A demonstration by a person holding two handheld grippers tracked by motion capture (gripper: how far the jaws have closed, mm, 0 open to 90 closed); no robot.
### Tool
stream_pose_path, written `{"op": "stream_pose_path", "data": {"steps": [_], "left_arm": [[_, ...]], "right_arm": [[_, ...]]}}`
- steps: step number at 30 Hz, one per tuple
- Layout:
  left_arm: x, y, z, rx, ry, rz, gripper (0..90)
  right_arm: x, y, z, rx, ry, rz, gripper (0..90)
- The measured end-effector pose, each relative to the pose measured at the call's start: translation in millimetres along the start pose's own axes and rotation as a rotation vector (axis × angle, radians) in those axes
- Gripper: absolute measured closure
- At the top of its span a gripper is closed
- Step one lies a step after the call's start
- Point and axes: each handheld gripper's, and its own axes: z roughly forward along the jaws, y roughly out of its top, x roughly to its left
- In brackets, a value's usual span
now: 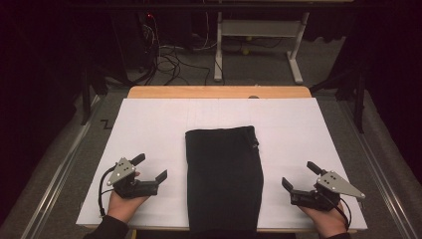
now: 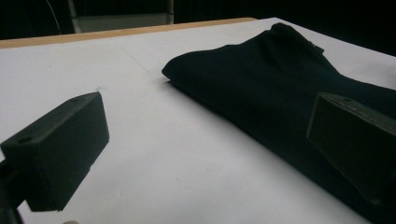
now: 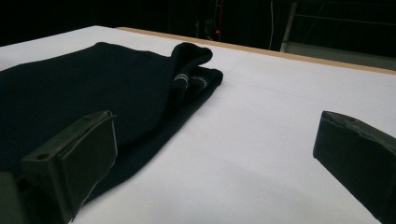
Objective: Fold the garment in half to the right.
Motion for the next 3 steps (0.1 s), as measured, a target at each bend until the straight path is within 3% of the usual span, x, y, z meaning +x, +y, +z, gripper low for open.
{"op": "stream_pose_path", "data": {"steps": [3], "left_arm": [[-2.3,1.8,-1.0,-0.008,-0.003,0.013,0.0]], "right_arm": [[0.8,0.0,-1.3,-0.003,-0.007,-0.004,0.1]]}}
